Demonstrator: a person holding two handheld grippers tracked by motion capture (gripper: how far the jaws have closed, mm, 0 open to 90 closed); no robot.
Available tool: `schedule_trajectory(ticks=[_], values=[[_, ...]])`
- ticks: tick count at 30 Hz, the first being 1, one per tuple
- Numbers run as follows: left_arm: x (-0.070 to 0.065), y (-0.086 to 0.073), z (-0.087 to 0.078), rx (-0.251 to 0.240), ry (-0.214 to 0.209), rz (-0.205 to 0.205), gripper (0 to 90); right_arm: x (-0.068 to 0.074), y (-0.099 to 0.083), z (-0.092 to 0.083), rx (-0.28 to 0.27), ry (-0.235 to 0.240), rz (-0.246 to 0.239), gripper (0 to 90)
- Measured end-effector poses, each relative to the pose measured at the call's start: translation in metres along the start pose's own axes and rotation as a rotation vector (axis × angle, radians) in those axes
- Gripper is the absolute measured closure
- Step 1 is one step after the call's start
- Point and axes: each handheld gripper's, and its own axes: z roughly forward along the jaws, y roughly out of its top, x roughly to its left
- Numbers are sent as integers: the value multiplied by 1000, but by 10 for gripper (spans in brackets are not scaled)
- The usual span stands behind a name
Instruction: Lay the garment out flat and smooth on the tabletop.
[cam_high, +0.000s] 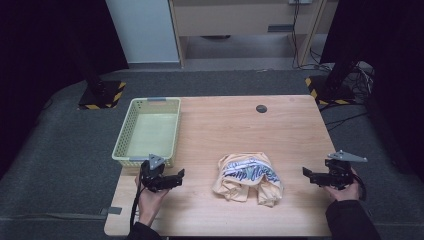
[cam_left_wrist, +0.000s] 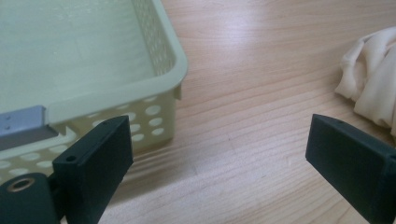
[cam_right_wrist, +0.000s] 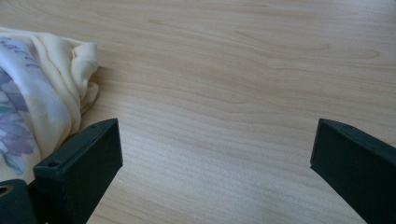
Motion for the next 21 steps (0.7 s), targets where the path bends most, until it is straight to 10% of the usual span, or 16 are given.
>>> schedule_trajectory(ticks=[21], values=[[-20,21,-5,-36,-61,12,66,10,21,7,-36,34,-13,24]])
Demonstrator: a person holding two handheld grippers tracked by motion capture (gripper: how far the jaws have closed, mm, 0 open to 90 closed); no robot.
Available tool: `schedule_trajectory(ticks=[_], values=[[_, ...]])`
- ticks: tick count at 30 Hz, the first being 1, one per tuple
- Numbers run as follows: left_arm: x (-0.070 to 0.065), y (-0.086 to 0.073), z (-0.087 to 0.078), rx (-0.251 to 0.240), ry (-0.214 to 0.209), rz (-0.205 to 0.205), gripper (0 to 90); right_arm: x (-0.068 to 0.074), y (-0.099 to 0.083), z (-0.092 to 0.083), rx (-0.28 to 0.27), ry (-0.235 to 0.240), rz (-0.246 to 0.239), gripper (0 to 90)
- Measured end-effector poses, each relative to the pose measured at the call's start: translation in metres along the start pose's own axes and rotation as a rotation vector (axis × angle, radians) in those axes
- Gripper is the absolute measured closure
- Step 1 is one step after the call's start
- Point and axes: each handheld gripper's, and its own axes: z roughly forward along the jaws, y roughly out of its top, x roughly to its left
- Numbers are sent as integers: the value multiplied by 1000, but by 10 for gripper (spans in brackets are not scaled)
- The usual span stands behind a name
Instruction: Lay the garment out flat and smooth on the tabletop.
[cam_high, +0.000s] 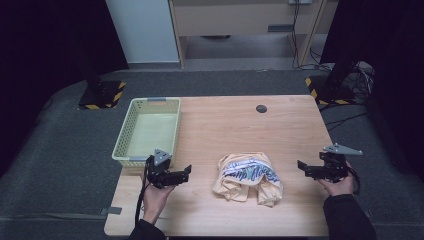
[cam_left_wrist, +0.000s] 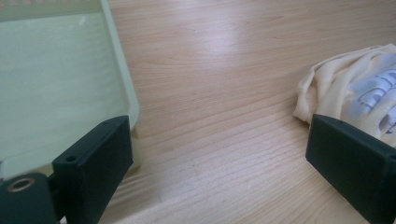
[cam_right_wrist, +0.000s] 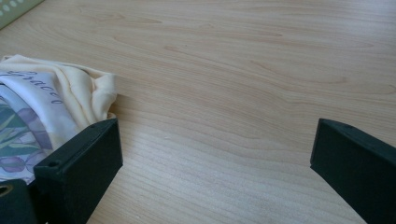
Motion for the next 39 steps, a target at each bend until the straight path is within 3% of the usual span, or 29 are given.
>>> schedule_trajectory(ticks=[17,29,39], values=[[-12,18,18,-33,-16,42,75,8,13,10,-14,27,-14,29],[-12,21,36,-20,-36,34,80,15,22,24,-13,48,-24,33],[-19,27,48,-28,-50,63,83,21,27,36,-11,67,-30,39]])
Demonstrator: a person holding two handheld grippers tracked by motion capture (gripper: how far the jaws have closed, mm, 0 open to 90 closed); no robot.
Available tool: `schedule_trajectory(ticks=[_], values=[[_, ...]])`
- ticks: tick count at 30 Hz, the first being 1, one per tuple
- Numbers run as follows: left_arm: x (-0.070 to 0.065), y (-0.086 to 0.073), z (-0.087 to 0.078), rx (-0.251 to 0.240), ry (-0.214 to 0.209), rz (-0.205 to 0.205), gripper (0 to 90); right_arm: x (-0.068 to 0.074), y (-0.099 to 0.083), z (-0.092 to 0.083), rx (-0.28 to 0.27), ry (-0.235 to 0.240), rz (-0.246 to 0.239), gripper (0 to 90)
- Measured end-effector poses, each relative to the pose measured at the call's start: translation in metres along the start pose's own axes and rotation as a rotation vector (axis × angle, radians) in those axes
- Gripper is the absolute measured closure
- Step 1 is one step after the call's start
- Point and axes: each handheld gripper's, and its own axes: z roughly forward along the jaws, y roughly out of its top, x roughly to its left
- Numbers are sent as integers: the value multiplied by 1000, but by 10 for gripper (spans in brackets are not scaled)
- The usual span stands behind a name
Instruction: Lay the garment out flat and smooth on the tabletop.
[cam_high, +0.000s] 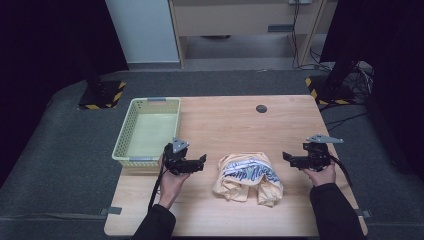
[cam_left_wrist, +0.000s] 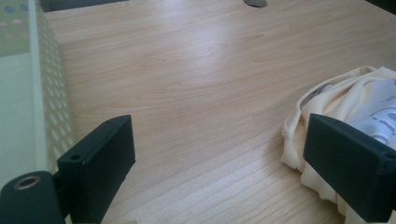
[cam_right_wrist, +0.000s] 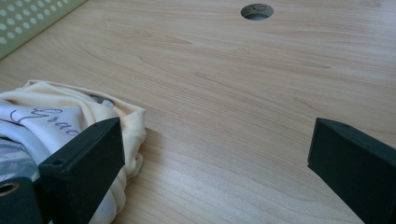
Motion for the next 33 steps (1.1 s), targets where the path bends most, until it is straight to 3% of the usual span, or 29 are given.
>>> schedule_trajectory(ticks=[14,33], values=[[-13,2,20,17,-32,41,100,1,3,12,-1,23,4,56],[-24,-2,46,75,-78,50,148,11,-3,38,41,87,-16,127]])
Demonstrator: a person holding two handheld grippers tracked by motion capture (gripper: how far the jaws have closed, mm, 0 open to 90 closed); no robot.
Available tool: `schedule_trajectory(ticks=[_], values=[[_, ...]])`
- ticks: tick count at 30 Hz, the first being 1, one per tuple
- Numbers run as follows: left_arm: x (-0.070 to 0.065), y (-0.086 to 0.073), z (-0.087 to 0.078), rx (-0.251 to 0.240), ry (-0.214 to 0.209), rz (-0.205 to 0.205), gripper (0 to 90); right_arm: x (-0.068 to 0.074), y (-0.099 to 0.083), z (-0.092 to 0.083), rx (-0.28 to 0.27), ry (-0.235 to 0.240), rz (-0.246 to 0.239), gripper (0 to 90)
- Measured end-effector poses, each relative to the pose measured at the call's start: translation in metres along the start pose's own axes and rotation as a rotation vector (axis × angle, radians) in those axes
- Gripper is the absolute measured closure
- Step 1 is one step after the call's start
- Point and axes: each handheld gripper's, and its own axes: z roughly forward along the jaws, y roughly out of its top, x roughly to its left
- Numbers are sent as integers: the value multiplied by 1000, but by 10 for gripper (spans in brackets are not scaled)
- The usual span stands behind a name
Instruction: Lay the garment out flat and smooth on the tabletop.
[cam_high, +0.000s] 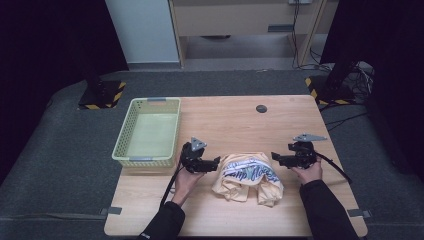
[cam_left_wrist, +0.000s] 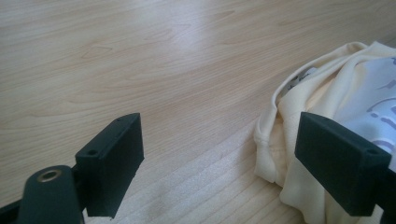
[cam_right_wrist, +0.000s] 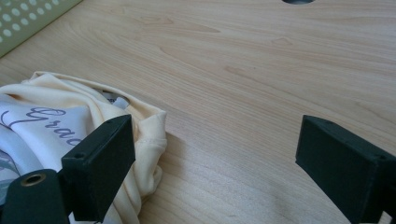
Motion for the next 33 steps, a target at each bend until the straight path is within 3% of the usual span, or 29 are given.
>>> schedule_trajectory(ticks=[14,19,33], values=[[-8,-6,14,58,-21,22,205,8,-7,13,47,62,-3,230],[-7,-9,18,67,-28,8,250,9,-9,15,55,81,-2,275],[-6,-16,26,110,-94,-6,491,13,-14,22,98,157,9,449]])
